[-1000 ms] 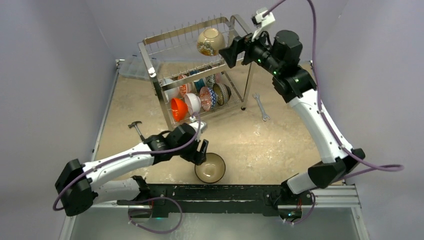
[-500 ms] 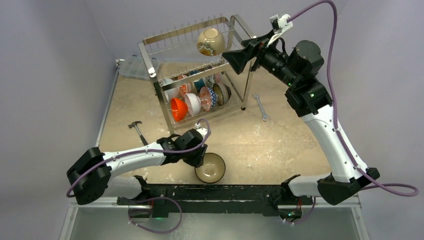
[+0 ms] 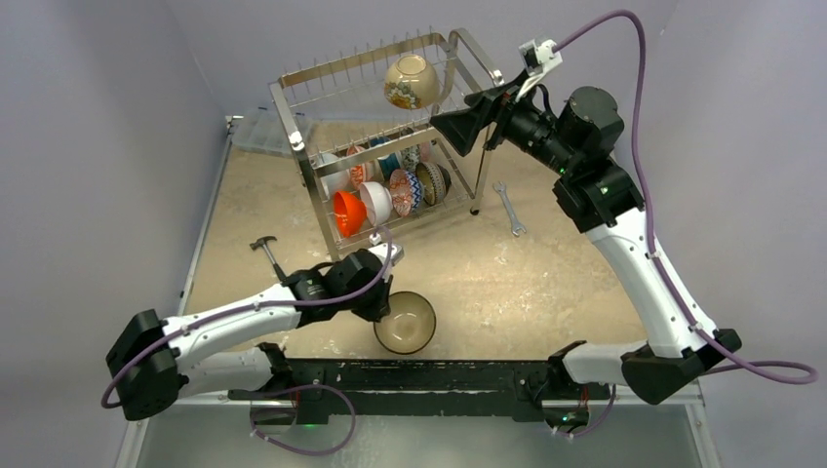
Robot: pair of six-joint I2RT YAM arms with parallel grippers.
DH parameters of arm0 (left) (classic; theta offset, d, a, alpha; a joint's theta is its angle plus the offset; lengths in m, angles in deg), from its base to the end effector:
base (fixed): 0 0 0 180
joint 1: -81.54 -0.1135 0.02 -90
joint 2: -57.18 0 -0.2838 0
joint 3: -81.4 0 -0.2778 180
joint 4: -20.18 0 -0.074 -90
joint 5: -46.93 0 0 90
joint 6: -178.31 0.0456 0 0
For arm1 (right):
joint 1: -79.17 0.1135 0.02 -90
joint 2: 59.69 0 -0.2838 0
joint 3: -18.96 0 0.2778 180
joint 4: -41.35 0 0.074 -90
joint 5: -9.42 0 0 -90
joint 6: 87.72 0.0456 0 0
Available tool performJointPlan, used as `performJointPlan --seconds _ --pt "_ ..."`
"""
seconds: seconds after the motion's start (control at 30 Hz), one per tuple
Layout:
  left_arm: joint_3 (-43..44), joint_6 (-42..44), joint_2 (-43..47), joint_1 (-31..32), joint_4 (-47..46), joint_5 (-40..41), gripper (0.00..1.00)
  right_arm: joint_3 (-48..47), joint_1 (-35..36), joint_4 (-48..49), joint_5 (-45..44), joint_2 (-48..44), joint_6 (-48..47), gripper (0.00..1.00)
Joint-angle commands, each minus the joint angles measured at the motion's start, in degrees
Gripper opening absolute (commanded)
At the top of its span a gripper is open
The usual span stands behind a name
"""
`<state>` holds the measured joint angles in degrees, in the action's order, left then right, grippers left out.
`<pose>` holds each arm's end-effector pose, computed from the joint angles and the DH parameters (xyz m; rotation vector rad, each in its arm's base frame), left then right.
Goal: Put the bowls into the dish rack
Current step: Pick up the bowl from the center of the board, then place the bowl in the dish rack.
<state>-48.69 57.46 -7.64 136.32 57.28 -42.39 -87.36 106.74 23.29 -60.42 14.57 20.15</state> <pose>0.1396 -0.1968 0.2046 0.5306 2.5293 -0.5934 0.2514 0.1490 0.5624 -0.4246 1.3329 0.8980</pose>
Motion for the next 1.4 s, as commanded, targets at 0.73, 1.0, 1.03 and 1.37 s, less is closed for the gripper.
performJointPlan --seconds 0.73,1.0,1.03,1.37 --pt "66.7 11.3 -10.5 -5.2 14.9 6.5 0.00 -2.7 -0.2 8.6 4.5 -4.2 13.1 0.99" --pt "83.6 16.0 -21.2 -17.7 16.0 3.0 0.00 -5.2 -0.2 8.9 5.7 -1.2 14.5 0.99" --pt "85.9 16.5 -22.6 -19.0 16.3 3.0 0.00 -5.7 -0.2 8.8 6.0 -0.5 14.5 0.99" --pt "94.9 23.0 -30.1 -29.3 13.5 10.7 0.00 -15.9 -0.2 5.8 9.6 11.9 10.2 0.86"
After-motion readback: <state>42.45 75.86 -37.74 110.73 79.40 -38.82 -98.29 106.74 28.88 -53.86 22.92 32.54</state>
